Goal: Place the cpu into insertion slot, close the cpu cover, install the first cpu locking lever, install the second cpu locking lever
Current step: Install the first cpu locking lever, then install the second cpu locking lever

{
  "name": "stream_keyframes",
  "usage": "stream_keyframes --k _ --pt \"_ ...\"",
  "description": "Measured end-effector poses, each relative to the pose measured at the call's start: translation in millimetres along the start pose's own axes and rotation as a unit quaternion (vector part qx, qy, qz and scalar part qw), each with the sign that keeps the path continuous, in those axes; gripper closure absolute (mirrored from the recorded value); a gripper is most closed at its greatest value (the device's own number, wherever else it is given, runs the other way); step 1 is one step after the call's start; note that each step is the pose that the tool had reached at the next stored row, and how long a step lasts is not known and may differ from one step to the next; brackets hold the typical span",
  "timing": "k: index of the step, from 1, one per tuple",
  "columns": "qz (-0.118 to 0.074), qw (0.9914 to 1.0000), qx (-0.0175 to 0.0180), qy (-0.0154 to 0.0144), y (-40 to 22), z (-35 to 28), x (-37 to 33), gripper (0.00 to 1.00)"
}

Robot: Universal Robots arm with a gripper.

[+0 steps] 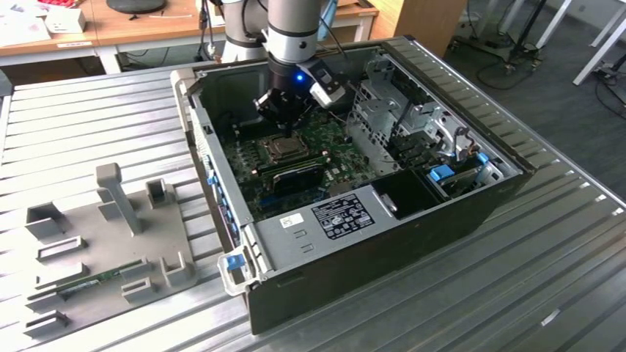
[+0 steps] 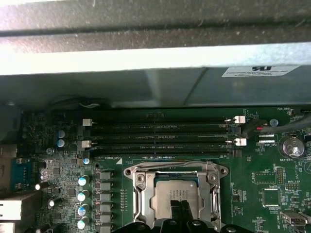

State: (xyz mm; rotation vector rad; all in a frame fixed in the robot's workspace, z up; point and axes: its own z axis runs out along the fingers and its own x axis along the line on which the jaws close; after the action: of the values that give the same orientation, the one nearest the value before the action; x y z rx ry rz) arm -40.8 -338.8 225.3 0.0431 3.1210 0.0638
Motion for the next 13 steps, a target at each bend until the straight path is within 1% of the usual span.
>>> stream_keyframes --k 7,13 --pt "0.0 1.0 0.0 0.0 0.1 -2.3 0.0 0.9" --pt "0.0 1.0 0.0 0.0 0.1 -2.4 0.0 0.9"
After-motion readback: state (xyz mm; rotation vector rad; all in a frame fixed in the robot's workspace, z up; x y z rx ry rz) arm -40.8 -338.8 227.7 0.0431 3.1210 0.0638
